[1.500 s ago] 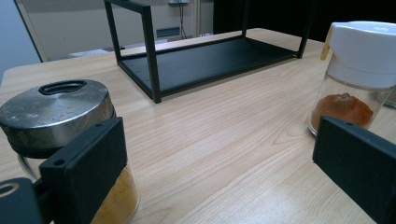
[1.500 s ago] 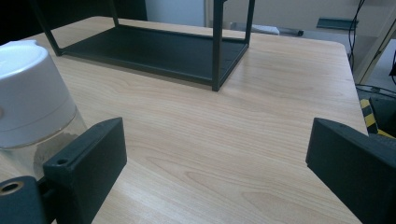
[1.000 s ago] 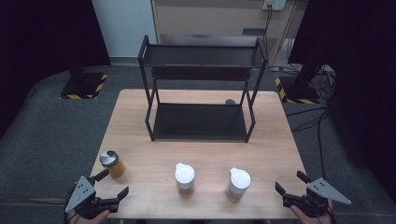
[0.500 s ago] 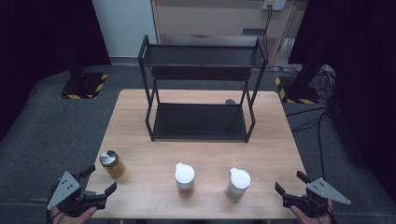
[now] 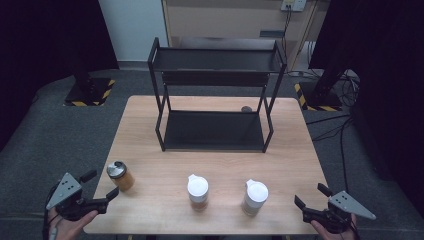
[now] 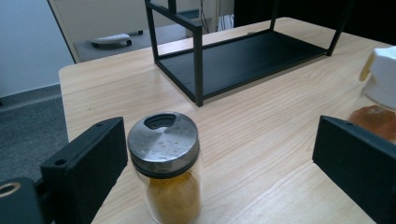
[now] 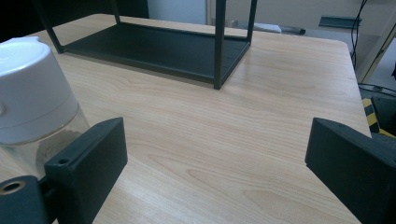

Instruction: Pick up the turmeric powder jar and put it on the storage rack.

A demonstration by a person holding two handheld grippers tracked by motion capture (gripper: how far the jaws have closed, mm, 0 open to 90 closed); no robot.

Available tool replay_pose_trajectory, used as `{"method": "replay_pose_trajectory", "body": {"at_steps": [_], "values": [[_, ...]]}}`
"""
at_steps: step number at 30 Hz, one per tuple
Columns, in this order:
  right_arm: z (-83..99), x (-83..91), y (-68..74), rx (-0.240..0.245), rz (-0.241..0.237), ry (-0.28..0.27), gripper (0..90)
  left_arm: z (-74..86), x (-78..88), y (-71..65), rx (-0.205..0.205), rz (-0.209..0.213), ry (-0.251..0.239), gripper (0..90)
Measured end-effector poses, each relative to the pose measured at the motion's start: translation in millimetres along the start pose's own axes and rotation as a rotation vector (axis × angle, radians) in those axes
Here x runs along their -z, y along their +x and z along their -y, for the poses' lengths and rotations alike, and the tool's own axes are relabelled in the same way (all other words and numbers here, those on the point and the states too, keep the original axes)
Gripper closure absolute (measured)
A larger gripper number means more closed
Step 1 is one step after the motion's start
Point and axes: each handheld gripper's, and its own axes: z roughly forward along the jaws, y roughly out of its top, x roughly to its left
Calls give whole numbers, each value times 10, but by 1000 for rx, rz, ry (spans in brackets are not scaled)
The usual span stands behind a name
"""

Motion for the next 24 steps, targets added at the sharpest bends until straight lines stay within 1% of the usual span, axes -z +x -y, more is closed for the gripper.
{"method": "replay_pose_trajectory", "body": {"at_steps": [1,5,8,9,11,12,16,19,21,24], "values": [[0,-1,-1,0,0,0,59,0,-29,36,-1,-4,2,31],[0,-1,0,2,0,0,59,-15,-102,107,-4,-1,16,32],[0,-1,-1,1,0,0,59,-25,-146,134,-4,-2,29,34],[1,-1,-1,1,0,0,59,-30,-190,163,-3,2,41,34],[0,-1,0,2,0,0,59,-34,-212,174,-6,2,49,36],[-1,0,1,3,0,1,60,-25,-253,197,0,0,55,39],[1,0,-1,2,0,0,59,-15,-316,231,4,-9,71,42],[0,0,0,2,0,0,60,-26,-371,239,-11,-22,93,50],[1,-3,-1,2,0,0,60,-19,-417,277,-5,-19,98,58],[0,0,0,4,0,0,60,-21,-456,295,-10,-14,105,80]]}}
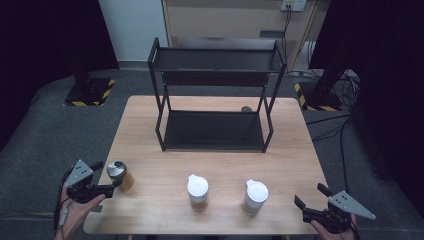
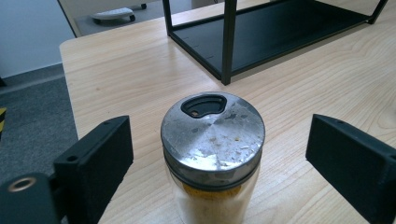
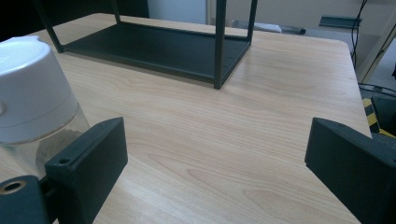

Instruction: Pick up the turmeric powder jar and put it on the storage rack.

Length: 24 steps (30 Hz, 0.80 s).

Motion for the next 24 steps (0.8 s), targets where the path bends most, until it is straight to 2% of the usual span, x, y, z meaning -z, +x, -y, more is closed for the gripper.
{"method": "replay_pose_trajectory", "body": {"at_steps": [8,13,16,19,24], "values": [[0,0,0,-1,0,0,61,-3,-142,55,3,17,20,122],[1,0,0,-1,0,0,62,21,-216,89,12,30,14,169],[0,0,1,0,0,1,62,36,-254,97,2,33,15,221],[1,0,0,1,0,0,62,77,-282,115,19,36,1,264],[-1,0,2,0,0,1,62,89,-311,124,16,35,-2,336]]}}
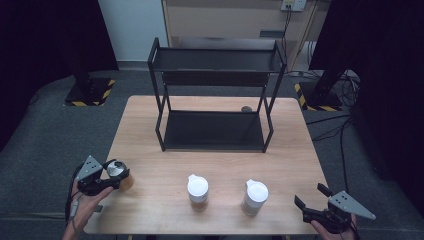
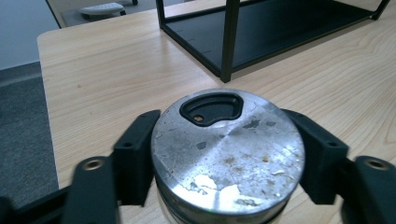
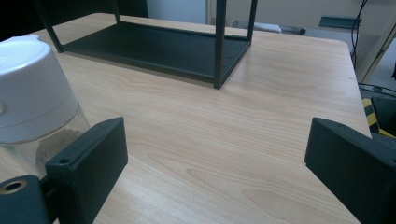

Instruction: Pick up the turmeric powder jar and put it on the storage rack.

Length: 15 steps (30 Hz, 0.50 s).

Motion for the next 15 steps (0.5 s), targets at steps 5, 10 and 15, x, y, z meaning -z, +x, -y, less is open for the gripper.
{"method": "replay_pose_trajectory", "body": {"at_steps": [5,10,15], "values": [[1,1,-1,1,0,-1,62,3,3,0,-4,1,-3,342],[1,0,-2,2,0,-1,63,-27,-7,-10,-11,15,0,343],[1,1,-1,1,-1,-1,63,-142,-21,-40,-44,61,-5,342]]}}
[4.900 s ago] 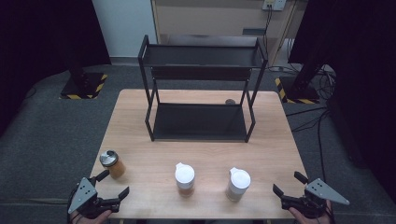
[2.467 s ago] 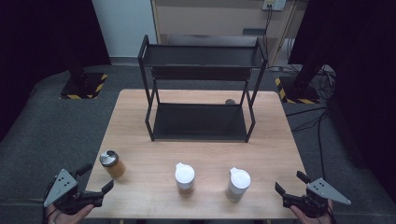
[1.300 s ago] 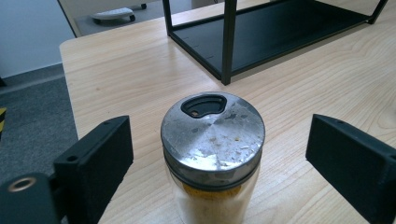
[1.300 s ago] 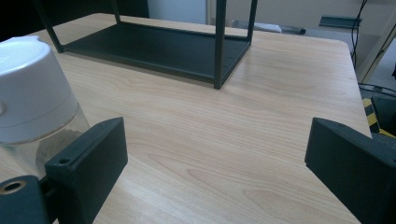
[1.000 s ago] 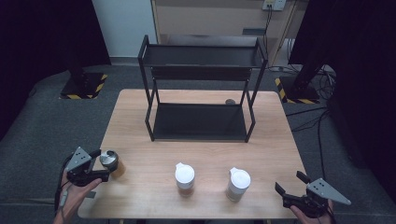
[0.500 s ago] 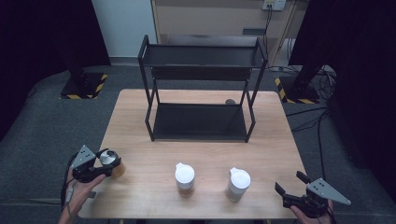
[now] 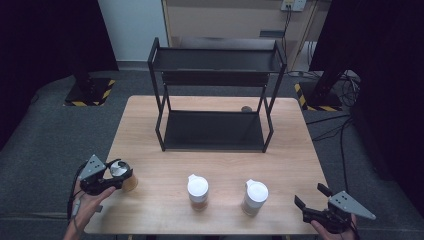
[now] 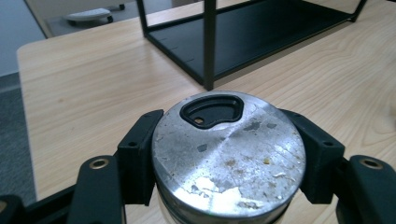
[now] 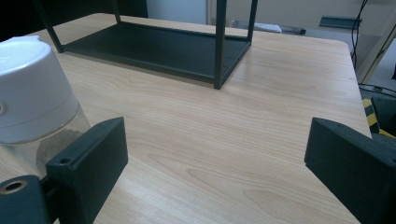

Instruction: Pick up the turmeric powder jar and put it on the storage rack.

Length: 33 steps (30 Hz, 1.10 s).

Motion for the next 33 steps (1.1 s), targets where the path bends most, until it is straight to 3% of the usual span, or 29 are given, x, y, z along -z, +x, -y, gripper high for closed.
{"method": "replay_pose_trajectory", "body": {"at_steps": [4,9,11,17,33], "values": [[-1,1,0,1,-1,0,64,-79,-19,-1,-9,35,-2,342],[2,0,-3,2,-3,-1,64,-291,-98,-35,-48,99,-6,343],[2,1,-3,2,-3,-1,64,-318,-110,-40,-55,105,-6,342],[3,1,-7,-1,-6,-2,64,-539,-280,-87,-92,157,-5,343],[9,2,-19,-2,-14,-6,65,-886,-709,-208,-132,241,0,342]]}}
